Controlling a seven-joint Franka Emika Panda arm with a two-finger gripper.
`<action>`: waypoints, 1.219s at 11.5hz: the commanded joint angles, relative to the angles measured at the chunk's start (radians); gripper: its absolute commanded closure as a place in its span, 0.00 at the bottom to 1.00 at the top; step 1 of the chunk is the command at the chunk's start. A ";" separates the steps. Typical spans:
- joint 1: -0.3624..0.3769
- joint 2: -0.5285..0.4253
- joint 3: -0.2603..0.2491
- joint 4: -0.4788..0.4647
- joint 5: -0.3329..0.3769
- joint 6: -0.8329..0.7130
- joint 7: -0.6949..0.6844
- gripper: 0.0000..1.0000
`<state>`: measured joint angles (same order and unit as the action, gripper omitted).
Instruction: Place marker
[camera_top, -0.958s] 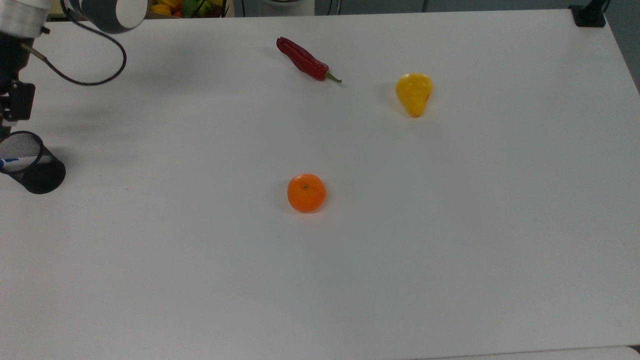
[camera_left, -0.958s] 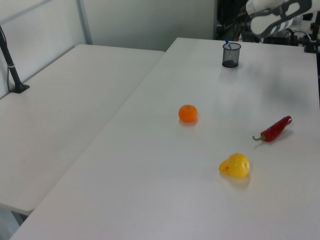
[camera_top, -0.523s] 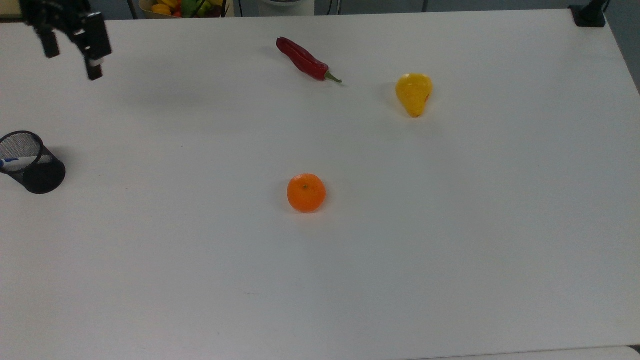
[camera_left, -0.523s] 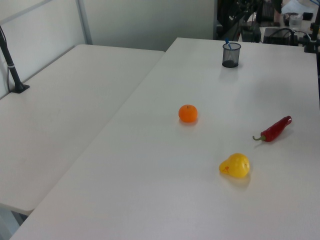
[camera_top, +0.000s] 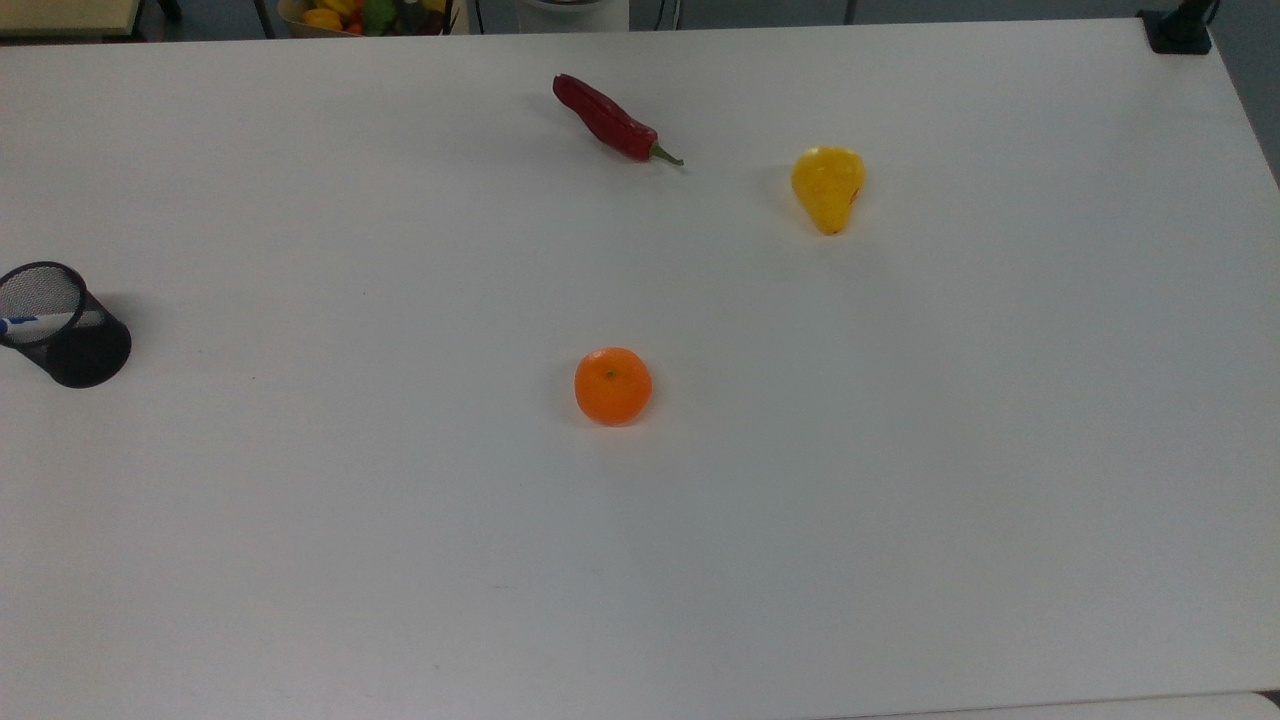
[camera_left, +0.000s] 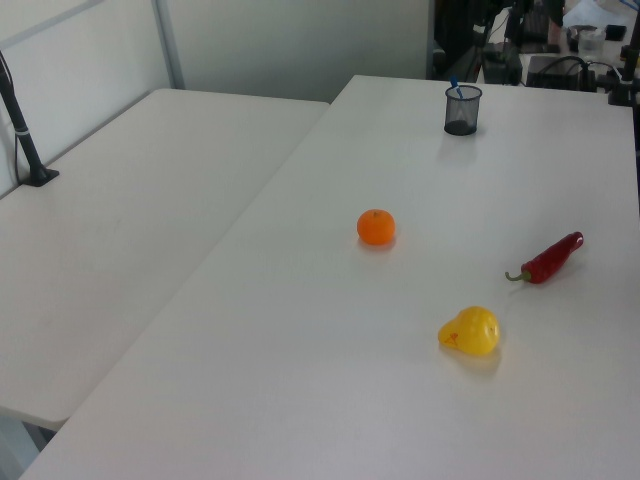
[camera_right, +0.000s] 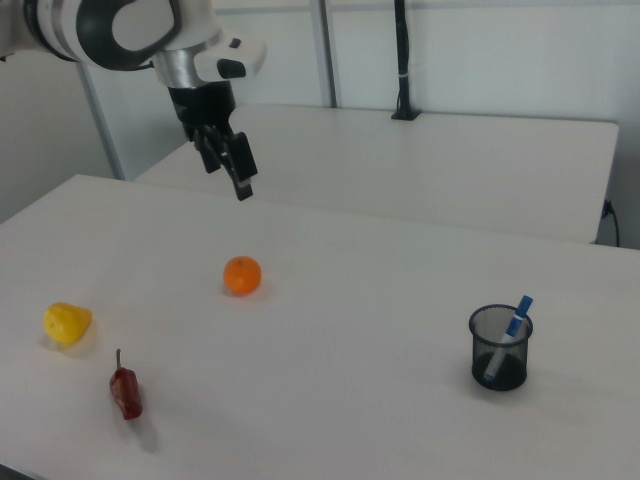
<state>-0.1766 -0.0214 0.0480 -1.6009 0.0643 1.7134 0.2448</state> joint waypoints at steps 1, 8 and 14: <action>-0.001 -0.011 0.085 0.009 0.023 -0.055 -0.031 0.00; 0.152 -0.003 0.041 -0.027 0.008 -0.023 -0.287 0.00; 0.236 -0.003 -0.063 -0.031 0.006 0.003 -0.403 0.00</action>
<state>0.0264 -0.0082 0.0097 -1.6094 0.0694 1.6915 -0.1363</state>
